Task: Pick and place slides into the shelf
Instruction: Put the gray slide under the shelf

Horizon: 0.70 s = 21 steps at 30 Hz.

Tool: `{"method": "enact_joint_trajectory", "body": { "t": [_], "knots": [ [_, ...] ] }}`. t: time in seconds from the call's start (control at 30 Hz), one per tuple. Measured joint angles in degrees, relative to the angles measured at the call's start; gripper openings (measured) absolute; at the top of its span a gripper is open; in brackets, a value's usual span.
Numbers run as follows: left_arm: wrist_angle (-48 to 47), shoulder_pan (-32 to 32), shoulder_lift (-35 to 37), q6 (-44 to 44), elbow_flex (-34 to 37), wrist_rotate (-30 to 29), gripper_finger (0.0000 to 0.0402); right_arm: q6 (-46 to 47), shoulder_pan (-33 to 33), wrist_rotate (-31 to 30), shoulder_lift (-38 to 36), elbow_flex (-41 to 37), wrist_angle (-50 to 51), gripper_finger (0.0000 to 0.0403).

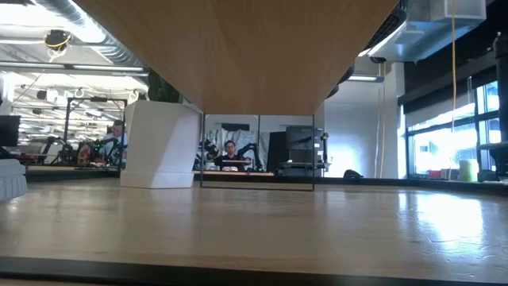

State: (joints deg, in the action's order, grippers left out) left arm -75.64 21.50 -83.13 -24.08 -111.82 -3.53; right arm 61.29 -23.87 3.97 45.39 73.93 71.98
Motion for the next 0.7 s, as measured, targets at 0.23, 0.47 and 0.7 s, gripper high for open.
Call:
{"method": "enact_joint_trajectory", "body": {
  "t": [0.23,0.47,0.7],
  "knots": [
    [0.0,0.0,0.0,0.2,0.0,0.0,0.0221,4.0,0.0,0.2,0.7,-0.3,9.7,0.0036],
    [0.1,0.0,0.0,1.4,0.0,0.0,0.0221,6.3,0.0,2.1,1.1,-8.1,8.5,0.0035],
    [-0.1,0.0,0.0,2.8,0.0,0.0,0.0221,7.7,0.0,4.0,-1.2,-21.6,-5.7,0.0035]
  ]
}}
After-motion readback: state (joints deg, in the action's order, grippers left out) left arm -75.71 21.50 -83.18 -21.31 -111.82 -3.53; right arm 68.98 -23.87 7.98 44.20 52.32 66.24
